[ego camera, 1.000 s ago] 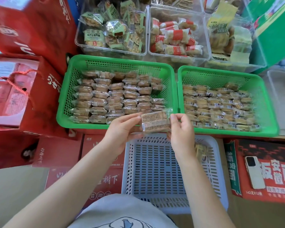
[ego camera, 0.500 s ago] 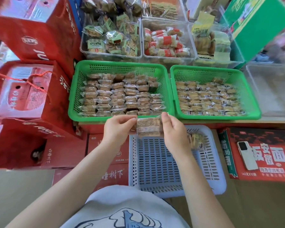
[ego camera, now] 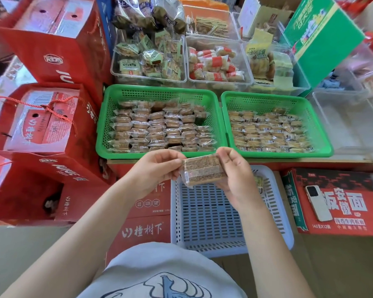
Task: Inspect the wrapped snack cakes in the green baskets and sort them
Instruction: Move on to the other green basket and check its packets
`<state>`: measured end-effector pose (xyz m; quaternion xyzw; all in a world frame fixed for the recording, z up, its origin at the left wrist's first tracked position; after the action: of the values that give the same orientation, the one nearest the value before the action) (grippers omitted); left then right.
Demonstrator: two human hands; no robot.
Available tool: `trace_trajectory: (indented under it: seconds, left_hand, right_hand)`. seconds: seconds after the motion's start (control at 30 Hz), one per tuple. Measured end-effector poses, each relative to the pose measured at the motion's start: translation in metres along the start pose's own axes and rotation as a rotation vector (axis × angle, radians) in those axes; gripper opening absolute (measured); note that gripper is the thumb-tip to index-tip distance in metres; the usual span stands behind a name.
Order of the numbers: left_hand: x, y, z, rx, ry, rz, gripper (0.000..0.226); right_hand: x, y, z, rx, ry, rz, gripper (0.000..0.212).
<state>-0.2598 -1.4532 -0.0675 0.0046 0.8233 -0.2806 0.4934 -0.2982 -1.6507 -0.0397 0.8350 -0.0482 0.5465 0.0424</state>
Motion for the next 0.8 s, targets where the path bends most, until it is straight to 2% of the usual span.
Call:
trace_trajectory:
  seconds: [0.2,0.27,0.33,0.4,0.47,0.57,0.7,0.8]
  left_hand:
    - [-0.008,-0.001,-0.002,0.038,0.022,0.039,0.012]
    - [-0.006,-0.003,0.000,-0.076,-0.008,0.090,0.011]
    - [-0.001,-0.008,0.000,-0.247,-0.073,0.142,0.013]
    - [0.004,-0.017,-0.002,-0.311,-0.141,0.184,0.012]
    - [0.010,-0.026,-0.006,-0.255,-0.218,0.343,0.021]
    - [0.018,-0.031,-0.006,-0.244,-0.366,0.662,0.034]
    - [0.019,-0.029,0.000,-0.287,-0.538,0.889,0.026]
    - [0.019,-0.028,0.001,-0.273,-0.618,0.953,0.024]
  right_hand:
    - [-0.001,0.003,-0.008,0.052,-0.026,0.089,0.024]
    - [-0.005,0.003,-0.005,0.007,-0.039,0.057,0.023]
    - [-0.010,0.002,-0.001,-0.109,-0.073,0.047,0.022]
    - [-0.014,-0.001,0.003,-0.240,-0.122,0.072,0.021]
    - [-0.015,-0.004,0.006,-0.319,-0.141,0.089,0.022]
    - [-0.018,-0.007,0.008,-0.335,-0.135,0.134,0.021]
    - [-0.020,-0.006,0.010,-0.322,-0.136,0.179,0.020]
    - [-0.021,-0.004,0.012,-0.327,-0.158,0.210,0.020]
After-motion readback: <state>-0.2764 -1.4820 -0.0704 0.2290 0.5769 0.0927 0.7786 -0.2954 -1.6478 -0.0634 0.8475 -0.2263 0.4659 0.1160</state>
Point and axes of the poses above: each hand's wrist, its own z-axis towards the middle knuckle, its own y-axis out of the back of the hand, x = y × z, the point moved 1 cm from there along z, towards the middle knuckle, and after that the axes turned 11 degrees about -z, right-handed, at the moved point
